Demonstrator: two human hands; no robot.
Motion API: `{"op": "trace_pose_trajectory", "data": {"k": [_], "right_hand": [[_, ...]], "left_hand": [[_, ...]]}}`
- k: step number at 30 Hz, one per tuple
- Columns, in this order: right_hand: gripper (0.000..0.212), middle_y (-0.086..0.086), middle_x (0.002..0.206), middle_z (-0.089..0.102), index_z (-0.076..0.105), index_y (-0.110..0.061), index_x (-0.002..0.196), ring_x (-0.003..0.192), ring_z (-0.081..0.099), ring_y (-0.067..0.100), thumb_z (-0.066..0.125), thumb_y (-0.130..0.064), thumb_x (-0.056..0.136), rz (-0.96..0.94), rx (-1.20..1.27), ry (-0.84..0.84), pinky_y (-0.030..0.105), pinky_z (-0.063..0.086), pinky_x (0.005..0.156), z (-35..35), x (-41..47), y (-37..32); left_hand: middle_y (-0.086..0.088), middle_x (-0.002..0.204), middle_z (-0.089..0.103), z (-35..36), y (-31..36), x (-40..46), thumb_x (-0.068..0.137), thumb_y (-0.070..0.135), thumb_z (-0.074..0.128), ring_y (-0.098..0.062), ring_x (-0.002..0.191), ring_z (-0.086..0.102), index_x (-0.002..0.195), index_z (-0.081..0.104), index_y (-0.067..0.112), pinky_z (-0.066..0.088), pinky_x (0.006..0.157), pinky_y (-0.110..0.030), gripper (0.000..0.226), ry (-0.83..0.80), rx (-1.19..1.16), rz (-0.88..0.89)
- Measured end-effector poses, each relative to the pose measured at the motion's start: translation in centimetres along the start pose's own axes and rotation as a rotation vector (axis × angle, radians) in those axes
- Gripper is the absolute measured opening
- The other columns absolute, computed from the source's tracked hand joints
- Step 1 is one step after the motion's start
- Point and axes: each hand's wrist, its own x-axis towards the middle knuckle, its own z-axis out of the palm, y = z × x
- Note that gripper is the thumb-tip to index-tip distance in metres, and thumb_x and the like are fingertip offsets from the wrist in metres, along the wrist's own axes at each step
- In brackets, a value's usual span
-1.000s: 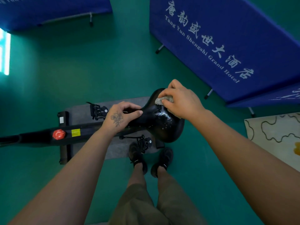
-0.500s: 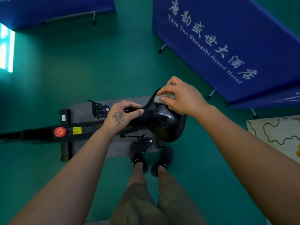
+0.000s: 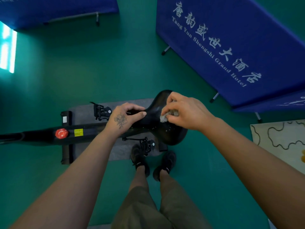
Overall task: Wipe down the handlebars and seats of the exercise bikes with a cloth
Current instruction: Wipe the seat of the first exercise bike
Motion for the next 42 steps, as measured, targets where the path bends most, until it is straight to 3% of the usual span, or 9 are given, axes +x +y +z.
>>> {"op": "trace_pose_trajectory", "data": {"k": [4,8,13,18,23,28,32,38,42], "right_hand": [[0.02,-0.014,0.116,0.055,0.073,-0.045,0.116,0.092,0.062,0.015,0.066,-0.043,0.096,-0.042,0.008,0.074,0.032,0.045,0.071,-1.3,2.2,-0.2],[0.024,-0.011,0.121,0.056,0.073,-0.044,0.12,0.093,0.064,0.018,0.063,-0.041,0.098,-0.102,-0.092,-0.029,0.031,0.038,0.069,-0.9,3.3,-0.6],[0.022,-0.01,0.115,0.054,0.077,-0.041,0.111,0.087,0.062,0.018,0.069,-0.037,0.091,-0.05,-0.023,-0.039,0.036,0.048,0.07,-0.2,0.9,0.2],[0.021,-0.016,0.111,0.053,0.077,-0.046,0.106,0.09,0.059,0.011,0.071,-0.037,0.088,0.006,0.036,-0.021,0.033,0.044,0.071,0.3,-1.1,1.1],[0.022,-0.018,0.11,0.052,0.073,-0.047,0.113,0.098,0.057,0.007,0.072,-0.04,0.092,0.119,0.203,0.138,0.033,0.047,0.082,-1.0,0.3,2.1],[0.022,-0.018,0.109,0.048,0.072,-0.047,0.114,0.101,0.057,0.008,0.072,-0.043,0.092,0.171,0.222,0.124,0.039,0.052,0.088,-0.4,0.6,3.1],[0.024,-0.018,0.109,0.048,0.073,-0.046,0.111,0.098,0.057,0.007,0.076,-0.039,0.089,0.195,0.312,0.181,0.039,0.053,0.088,1.2,-1.3,3.5],[0.022,-0.019,0.106,0.048,0.073,-0.05,0.106,0.094,0.056,0.005,0.078,-0.041,0.088,0.232,0.33,0.196,0.036,0.053,0.082,1.9,-3.1,3.4],[0.02,-0.013,0.106,0.051,0.072,-0.047,0.105,0.097,0.057,0.009,0.078,-0.038,0.088,0.231,0.399,0.27,0.035,0.051,0.084,0.6,-1.5,3.8]], "left_hand": [[0.012,0.107,0.074,0.1,-0.2,0.1,0.088,0.034,0.086,-0.001,0.102,0.067,0.102,0.083,0.034,0.047,0.086,-0.017,0.014,0.004,0.005,0.011],[0.011,0.107,0.074,0.2,-0.1,0.2,0.088,0.031,0.086,-0.002,0.101,0.068,0.1,0.082,0.034,0.047,0.084,-0.016,0.013,0.001,-0.013,0.008],[0.015,0.105,0.075,0.1,-0.1,0.0,0.088,0.034,0.086,-0.004,0.102,0.068,0.097,0.082,0.04,0.052,0.094,-0.028,0.012,0.003,-0.001,0.016],[0.016,0.104,0.075,0.2,-0.1,0.0,0.088,0.035,0.086,-0.006,0.103,0.068,0.095,0.082,0.043,0.052,0.096,-0.032,0.012,0.01,-0.015,0.011],[0.012,0.106,0.075,0.2,0.0,0.0,0.087,0.035,0.086,-0.006,0.103,0.068,0.094,0.08,0.044,0.05,0.093,-0.027,0.012,0.009,-0.005,0.011],[0.013,0.105,0.076,0.3,0.0,0.0,0.087,0.033,0.087,-0.004,0.103,0.069,0.094,0.081,0.043,0.05,0.096,-0.027,0.014,0.016,-0.001,0.018],[0.013,0.105,0.077,0.2,0.0,-0.1,0.087,0.034,0.087,-0.004,0.104,0.069,0.094,0.081,0.043,0.05,0.096,-0.028,0.013,0.019,-0.009,0.018],[0.01,0.106,0.076,0.2,0.5,-0.3,0.088,0.03,0.086,0.008,0.096,0.067,0.097,0.081,0.038,0.042,0.08,-0.004,0.013,0.017,0.002,0.01],[0.012,0.105,0.077,0.2,0.5,-0.2,0.088,0.031,0.086,0.004,0.099,0.068,0.096,0.081,0.041,0.045,0.084,-0.01,0.013,0.008,-0.001,0.008]]}}
